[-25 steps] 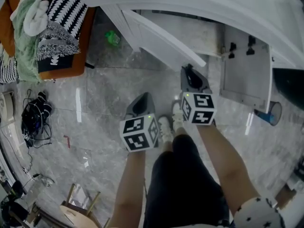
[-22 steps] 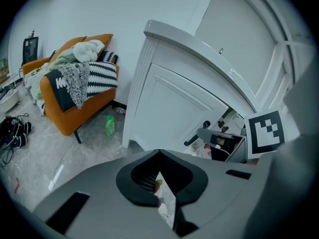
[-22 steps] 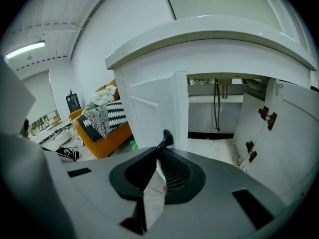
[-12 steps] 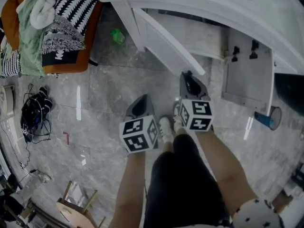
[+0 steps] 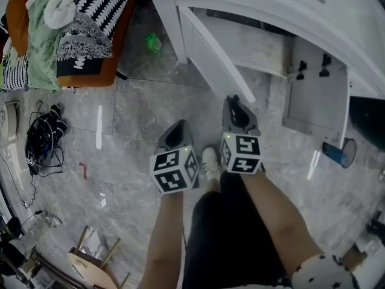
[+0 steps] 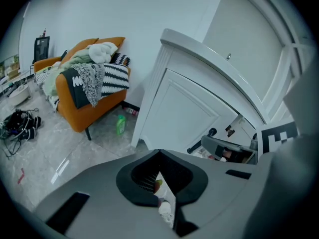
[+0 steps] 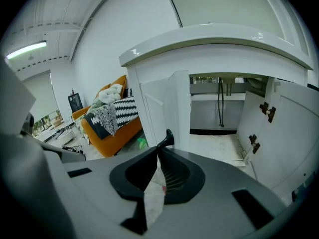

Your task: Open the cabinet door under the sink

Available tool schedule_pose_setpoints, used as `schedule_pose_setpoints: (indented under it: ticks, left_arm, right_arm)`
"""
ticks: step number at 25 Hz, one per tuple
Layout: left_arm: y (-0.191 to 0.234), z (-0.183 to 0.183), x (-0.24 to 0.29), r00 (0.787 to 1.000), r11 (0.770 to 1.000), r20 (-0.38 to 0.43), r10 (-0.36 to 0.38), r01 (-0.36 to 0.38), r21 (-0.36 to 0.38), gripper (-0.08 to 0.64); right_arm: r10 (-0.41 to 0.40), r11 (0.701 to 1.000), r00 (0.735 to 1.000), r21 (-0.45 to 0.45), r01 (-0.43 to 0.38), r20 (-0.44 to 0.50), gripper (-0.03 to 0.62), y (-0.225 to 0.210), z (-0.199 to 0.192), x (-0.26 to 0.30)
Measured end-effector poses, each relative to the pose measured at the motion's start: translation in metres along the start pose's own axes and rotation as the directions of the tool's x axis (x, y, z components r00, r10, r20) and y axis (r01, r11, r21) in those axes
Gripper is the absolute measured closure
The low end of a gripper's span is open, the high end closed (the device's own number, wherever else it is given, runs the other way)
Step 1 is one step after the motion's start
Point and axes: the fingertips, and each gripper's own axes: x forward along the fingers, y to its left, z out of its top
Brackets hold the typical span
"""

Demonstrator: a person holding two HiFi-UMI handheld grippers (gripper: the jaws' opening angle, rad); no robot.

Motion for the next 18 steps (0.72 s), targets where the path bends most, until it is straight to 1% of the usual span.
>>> schedule_pose_setpoints:
  ticks: [10, 14, 18]
  left_arm:
    - [0.016, 0.0, -0.007, 1.0, 1.0, 0.008, 0.023, -0.023, -0.02, 0.556]
    - [0.023, 0.001, -0.008, 1.0, 0.999, 0.007, 0.029, -0.029, -0.03, 0.557]
    - [0.029, 0.001, -0.01, 0.999, 0.999, 0.012, 0.035, -0.034, -0.035, 0.555]
  right_arm:
    - [-0.013, 1.0, 1.0, 0.003, 0.013, -0.007, 0.563, 0.026, -0.01, -0.005]
    - [-0.004, 1.0, 1.0, 0.001, 0.004, -0.008, 0.566, 0.04, -0.012, -0.006]
    - [-0.011, 1.0, 1.0, 0.017, 0.011, -0.012, 0.568, 0.052, -0.014, -0.007]
